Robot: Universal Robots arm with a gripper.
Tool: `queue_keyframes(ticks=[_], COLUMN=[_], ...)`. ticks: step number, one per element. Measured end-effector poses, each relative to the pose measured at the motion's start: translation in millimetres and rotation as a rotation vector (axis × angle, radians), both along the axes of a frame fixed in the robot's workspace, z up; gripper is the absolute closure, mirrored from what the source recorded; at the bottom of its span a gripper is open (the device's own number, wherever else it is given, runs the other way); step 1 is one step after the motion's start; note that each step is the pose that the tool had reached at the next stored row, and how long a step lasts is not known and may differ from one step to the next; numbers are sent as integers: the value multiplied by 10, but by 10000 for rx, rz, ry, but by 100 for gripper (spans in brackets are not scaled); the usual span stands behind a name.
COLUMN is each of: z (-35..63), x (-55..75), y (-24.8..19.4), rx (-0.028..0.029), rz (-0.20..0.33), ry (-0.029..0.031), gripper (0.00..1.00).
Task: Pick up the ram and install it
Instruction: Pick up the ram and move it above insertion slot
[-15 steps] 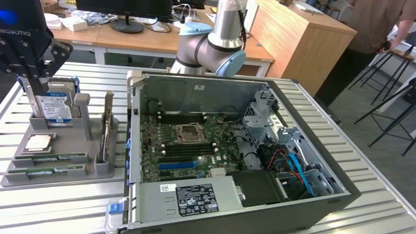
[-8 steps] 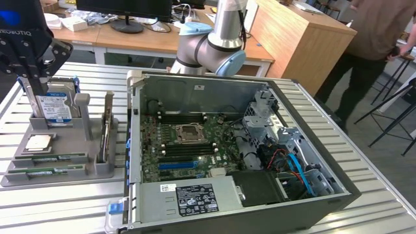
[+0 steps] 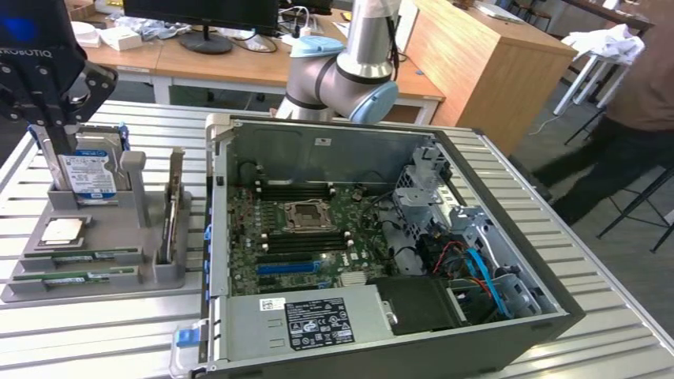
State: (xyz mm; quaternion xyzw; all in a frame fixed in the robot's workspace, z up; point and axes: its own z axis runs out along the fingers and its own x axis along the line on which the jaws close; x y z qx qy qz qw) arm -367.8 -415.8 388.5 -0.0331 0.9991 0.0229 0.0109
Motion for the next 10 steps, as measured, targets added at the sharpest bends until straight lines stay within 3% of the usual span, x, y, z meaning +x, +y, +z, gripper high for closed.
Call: queue_keyframes(ticks=[10], z=[0], x=[0], y=[0], rx=[0], rz=[753], ry=[0], gripper=[90])
